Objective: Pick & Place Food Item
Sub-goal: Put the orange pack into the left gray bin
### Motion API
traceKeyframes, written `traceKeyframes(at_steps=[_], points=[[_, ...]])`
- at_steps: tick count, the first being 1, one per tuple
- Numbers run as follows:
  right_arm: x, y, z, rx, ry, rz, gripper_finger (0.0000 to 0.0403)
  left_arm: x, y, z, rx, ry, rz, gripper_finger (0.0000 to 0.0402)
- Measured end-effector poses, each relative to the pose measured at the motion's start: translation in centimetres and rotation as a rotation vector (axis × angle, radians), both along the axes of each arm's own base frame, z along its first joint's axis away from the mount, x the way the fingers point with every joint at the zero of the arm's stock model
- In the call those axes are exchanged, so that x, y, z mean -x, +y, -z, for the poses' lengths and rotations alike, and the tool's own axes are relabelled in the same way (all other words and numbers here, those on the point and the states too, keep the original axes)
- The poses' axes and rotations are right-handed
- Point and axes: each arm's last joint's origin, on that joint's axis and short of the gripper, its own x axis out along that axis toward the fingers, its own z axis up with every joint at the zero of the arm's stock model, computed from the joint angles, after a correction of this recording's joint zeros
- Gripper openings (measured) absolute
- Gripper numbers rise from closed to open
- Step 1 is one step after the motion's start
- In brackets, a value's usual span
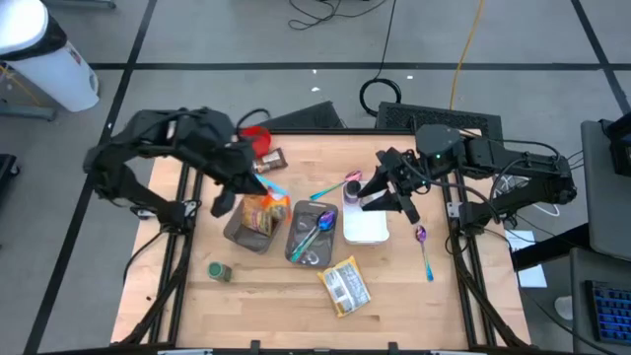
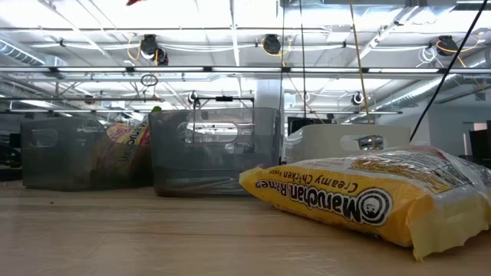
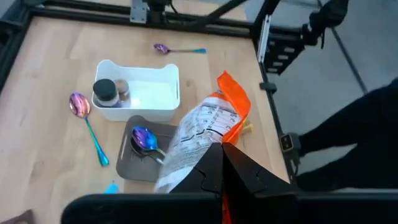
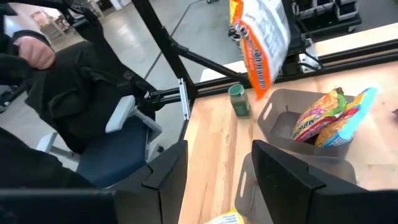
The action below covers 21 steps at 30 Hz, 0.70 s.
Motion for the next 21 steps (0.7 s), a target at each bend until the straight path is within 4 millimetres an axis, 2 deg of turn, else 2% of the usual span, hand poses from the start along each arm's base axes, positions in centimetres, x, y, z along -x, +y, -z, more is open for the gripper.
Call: traceKeyframes(at_steps=[3, 9, 13, 21], points=[[0.0, -0.1, 0.0, 0.003, -0.003, 0.022, 0.0171, 1.2, 0.0, 1.4, 0.029, -0.017, -0.035, 0.0003], [-0.5, -0.2, 0.1, 0.019, -0.05, 0.077, 0.0171, 4.1, 0.0, 6.2, 0.094, 0.081, -0.102, 0.0003], [-1.1, -0.3, 0.4, 0.019, -0.112, 0.081, 0.0171, 5.4, -0.1, 9.3, 0.133, 0.082, -0.103, 0.0002], [-2.5, -0.5, 3.2, -0.07, -0.158, 0.147, 0.0171, 7.5, 0.0, 13.8, 0.171, 0.036, -0.088, 0.0003]])
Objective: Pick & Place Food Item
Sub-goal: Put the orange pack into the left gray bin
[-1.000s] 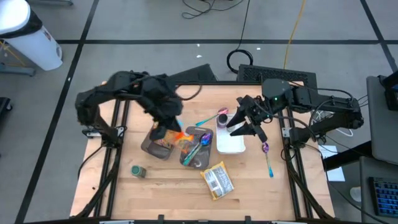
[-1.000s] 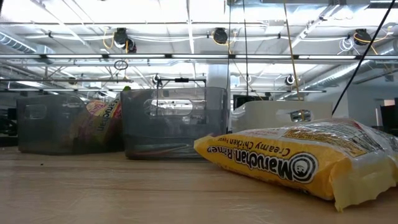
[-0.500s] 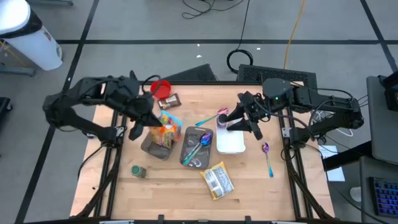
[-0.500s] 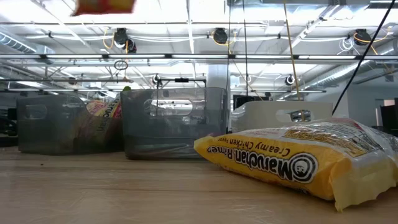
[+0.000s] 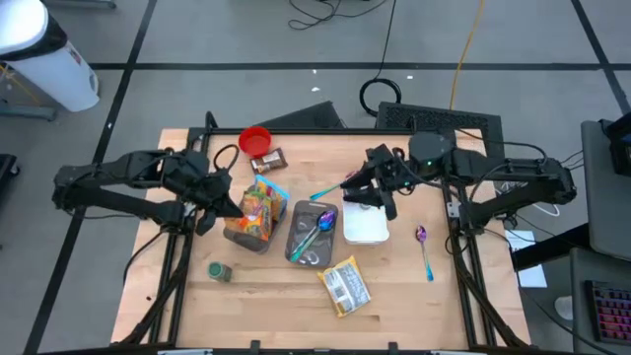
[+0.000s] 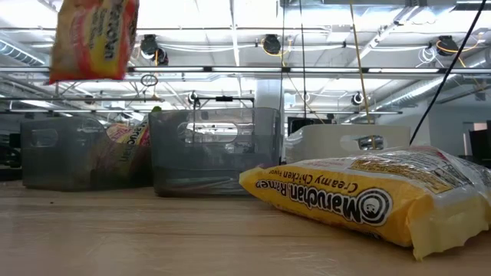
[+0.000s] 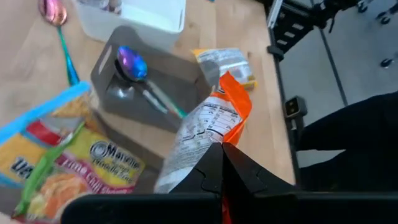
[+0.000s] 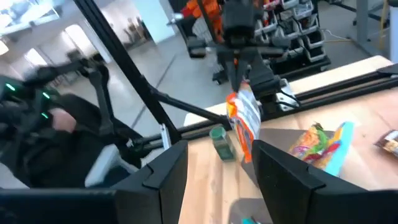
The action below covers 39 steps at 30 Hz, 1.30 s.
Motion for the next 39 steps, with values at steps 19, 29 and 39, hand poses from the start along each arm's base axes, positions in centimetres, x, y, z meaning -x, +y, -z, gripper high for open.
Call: traceKeyframes(at_steps=[19, 29, 39], points=[[-0.9, -0.3, 5.7, -0.216, -0.157, 0.09, 0.0171, 0.8, 2.6, 6.1, 0.014, 0.055, 0.057, 0.0002], [-0.9, -1.2, 5.9, -0.186, -0.165, 0.141, 0.0171, 0.5, 4.0, 8.4, 0.047, 0.008, 0.031, 0.0002], [-0.8, -2.3, 5.9, -0.184, -0.167, 0.156, 0.0171, 0.6, 4.9, 10.6, 0.041, 0.023, -0.011, 0.0003]])
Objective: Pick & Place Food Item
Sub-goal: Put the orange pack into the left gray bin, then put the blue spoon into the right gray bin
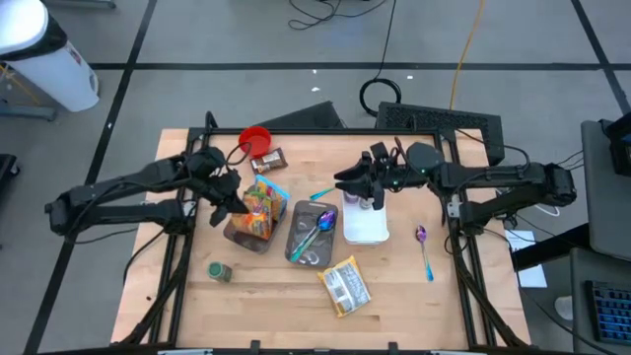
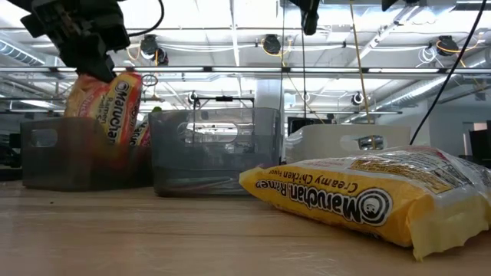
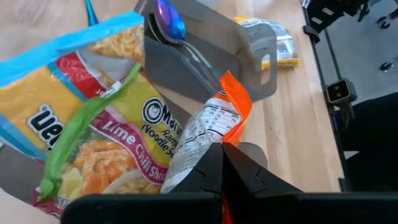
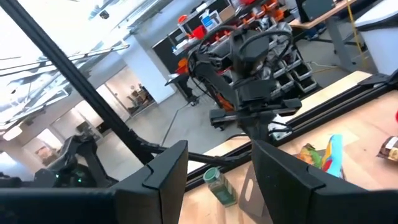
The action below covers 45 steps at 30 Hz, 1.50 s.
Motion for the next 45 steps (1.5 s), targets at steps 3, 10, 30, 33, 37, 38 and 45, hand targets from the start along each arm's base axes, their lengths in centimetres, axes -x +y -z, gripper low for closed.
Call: traceKeyframes(at_steps=[3, 10, 30, 33, 37, 38, 45], points=[[0.0, -0.1, 0.0, -0.006, 0.001, 0.005, 0.0171, 0.0, 0.2, 0.5, -0.008, -0.009, -0.008, 0.0003], [0.0, -0.1, 0.0, -0.008, 0.0, 0.004, 0.0171, 0.1, 0.6, 1.2, -0.017, -0.014, -0.031, 0.0004], [0.0, -0.1, 0.0, -0.005, 0.0, 0.003, 0.0171, 0.1, 1.5, 1.2, -0.117, -0.002, -0.143, 0.0072], [0.0, -0.1, 0.0, -0.005, 0.0, 0.003, 0.0171, 0.1, 1.5, 1.2, -0.128, 0.004, -0.154, 0.0091], [0.0, -0.1, 0.0, -0.005, 0.0, 0.003, 0.0171, 0.1, 1.5, 1.2, -0.123, 0.003, -0.162, 0.0122], [0.0, -0.1, 0.0, -0.005, 0.0, 0.003, 0.0171, 0.0, 1.5, 1.1, -0.12, -0.001, -0.167, 0.013], [0.0, -0.1, 0.0, 0.004, 0.0, 0.004, 0.0171, -0.5, 1.8, -0.3, -0.109, -0.076, -0.21, 0.0173]])
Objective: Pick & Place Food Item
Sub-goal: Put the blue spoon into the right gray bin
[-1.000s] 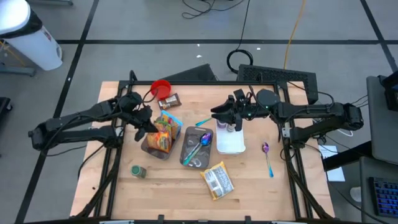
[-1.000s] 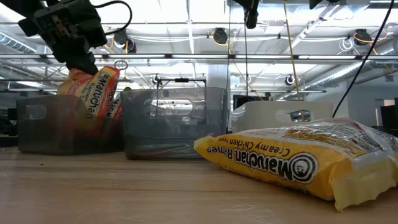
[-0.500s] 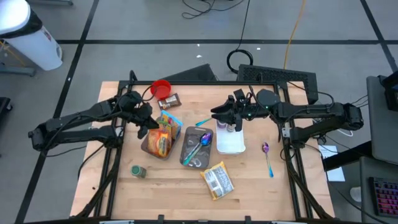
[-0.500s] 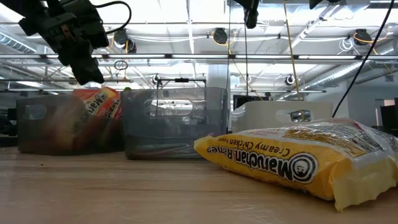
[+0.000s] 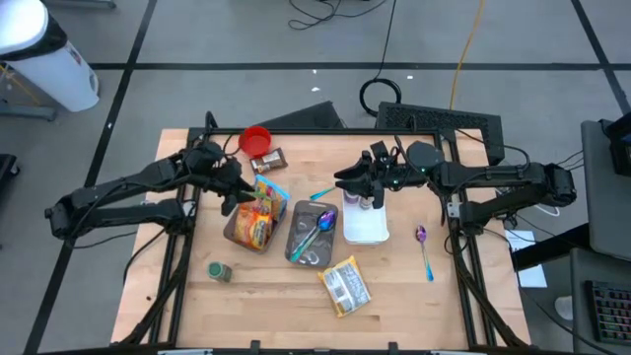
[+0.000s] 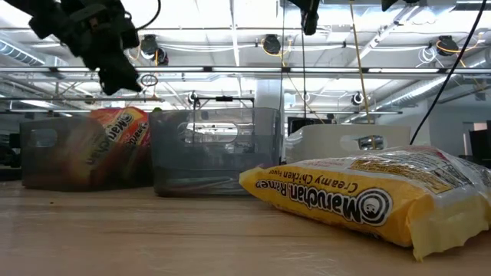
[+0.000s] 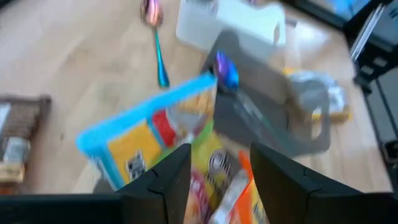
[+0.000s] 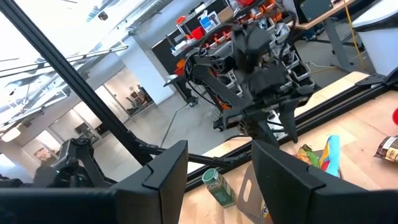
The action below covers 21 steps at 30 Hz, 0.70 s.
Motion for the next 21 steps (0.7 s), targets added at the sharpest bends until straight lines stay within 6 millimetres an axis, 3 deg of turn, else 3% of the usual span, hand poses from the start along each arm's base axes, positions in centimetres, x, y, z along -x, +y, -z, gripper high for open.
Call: traceKeyframes(at_steps=[9, 17, 21], points=[[0.0, 0.0, 0.5, 0.029, 0.02, 0.003, 0.0171, -0.5, 0.2, -5.0, 0.074, -0.159, -0.095, 0.0184], [0.3, 0.1, 3.2, -0.064, 0.049, -0.001, 0.0171, -1.2, 0.3, -8.1, 0.34, -0.367, -0.222, 0.0184], [0.7, 0.1, 4.5, -0.103, -0.003, 0.0, 0.0171, -1.5, 0.1, -9.0, 0.343, -0.459, -0.198, 0.0184]])
